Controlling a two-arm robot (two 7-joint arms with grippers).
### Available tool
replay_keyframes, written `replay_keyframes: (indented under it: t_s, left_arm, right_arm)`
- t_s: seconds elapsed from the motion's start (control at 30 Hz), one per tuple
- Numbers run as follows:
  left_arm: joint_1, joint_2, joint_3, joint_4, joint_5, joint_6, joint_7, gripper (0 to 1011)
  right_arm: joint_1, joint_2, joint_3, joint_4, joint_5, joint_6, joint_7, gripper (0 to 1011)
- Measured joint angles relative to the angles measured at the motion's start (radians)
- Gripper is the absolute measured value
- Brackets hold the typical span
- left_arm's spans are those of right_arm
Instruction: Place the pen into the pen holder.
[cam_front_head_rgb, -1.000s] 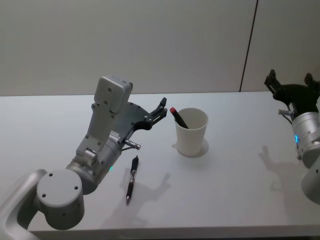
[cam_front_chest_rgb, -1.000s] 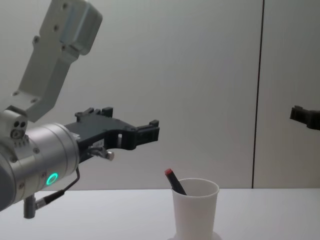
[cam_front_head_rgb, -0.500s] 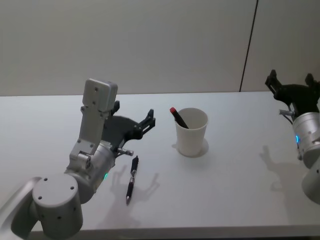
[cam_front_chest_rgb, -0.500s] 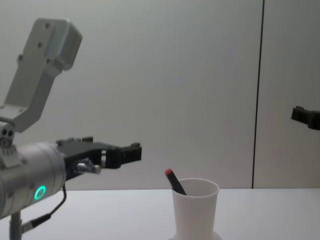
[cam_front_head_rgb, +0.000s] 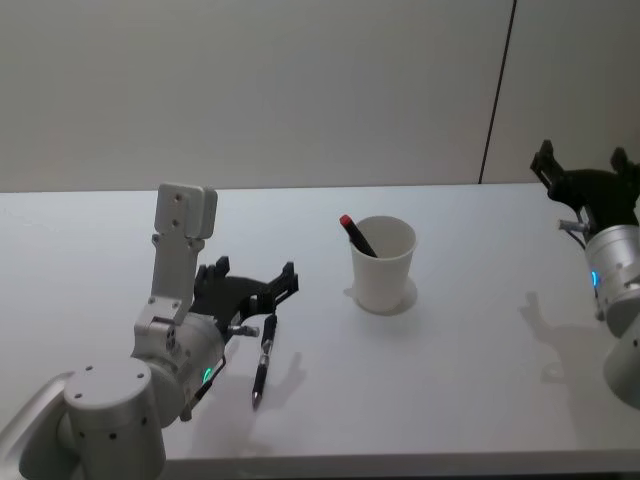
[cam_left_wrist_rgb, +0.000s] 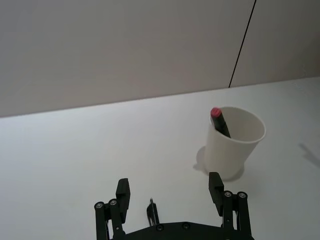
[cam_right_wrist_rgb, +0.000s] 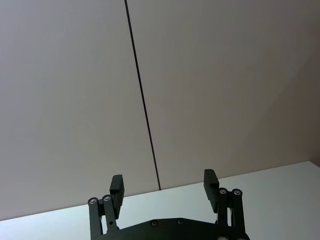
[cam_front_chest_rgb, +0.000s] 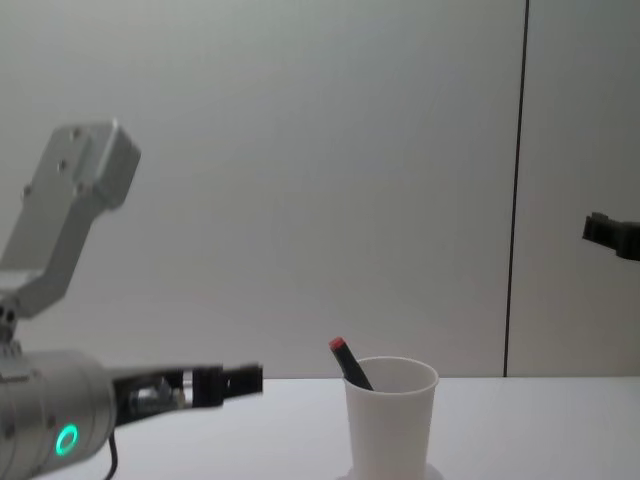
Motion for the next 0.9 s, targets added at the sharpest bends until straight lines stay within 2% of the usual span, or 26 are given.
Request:
replay_keyframes:
  t_s: [0.27,0.47,0.67,0.9]
  left_arm:
    - [0.003,-0.017,-0.006,0.033,-0.074,0.086,0.039,1004]
    - [-0.004,-0.032,-0.005,0.059,-0.095,0.15,0.063,1004]
    - [-0.015,-0.047,0.001,0.085,-0.091,0.202,0.076,1004]
    - [-0.033,-0.066,0.012,0.121,-0.062,0.262,0.084,1004]
  right_arm:
    - [0.0,0.0,0.0,0.0,0.0,0.0,0.0,1002]
    - [0.0,0.0,0.0,0.0,0.0,0.0,0.0,1002]
    - [0.0,0.0,0.0,0.0,0.0,0.0,0.0,1002]
    - [0.0,0.0,0.0,0.0,0.0,0.0,0.0,1002]
